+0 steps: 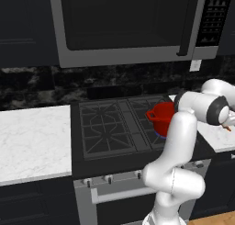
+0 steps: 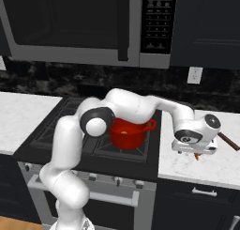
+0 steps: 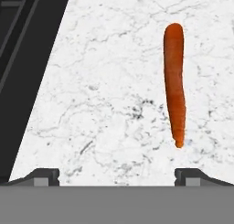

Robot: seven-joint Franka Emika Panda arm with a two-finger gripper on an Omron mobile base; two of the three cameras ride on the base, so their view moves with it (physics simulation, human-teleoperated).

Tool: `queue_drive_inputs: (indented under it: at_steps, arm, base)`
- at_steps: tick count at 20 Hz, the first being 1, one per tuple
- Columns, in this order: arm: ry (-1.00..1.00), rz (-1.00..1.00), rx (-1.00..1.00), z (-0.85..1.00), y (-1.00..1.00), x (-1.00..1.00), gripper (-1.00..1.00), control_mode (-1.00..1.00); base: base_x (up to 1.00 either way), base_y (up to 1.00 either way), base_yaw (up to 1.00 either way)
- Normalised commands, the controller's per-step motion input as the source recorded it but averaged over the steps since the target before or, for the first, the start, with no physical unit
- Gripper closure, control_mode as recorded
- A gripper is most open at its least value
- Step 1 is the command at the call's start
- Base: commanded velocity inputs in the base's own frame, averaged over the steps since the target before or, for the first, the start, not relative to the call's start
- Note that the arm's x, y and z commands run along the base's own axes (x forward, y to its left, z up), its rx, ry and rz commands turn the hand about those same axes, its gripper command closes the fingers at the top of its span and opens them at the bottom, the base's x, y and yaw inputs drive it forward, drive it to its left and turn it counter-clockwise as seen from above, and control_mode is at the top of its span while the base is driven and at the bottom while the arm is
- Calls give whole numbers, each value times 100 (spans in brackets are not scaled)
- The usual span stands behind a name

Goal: Put the potato and carrot in the pot. Retrieve the spatula and lightly stir the vegetables in the pot.

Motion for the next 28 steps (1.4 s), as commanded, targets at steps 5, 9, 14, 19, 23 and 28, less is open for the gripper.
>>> queue_drive_inputs:
  at_steps: [5,9,14,19,23,28]
  arm:
    - [0,0,1,-19,-10,35,-100,-100]
    - [0,0,1,-30,-7,31,-100,-100]
    - [0,0,2,-20,-15,21,-100,-100]
    - [0,0,1,-18,-14,7,-100,-100]
    - [0,0,1,-23,-6,8,-100,-100]
    - [0,0,0,-38,0,5,-100,-100]
  base:
    - [0,0,0]
    - [0,0,0]
    - [0,0,0]
    - [0,0,0]
    - [0,0,0]
    - [0,0,0]
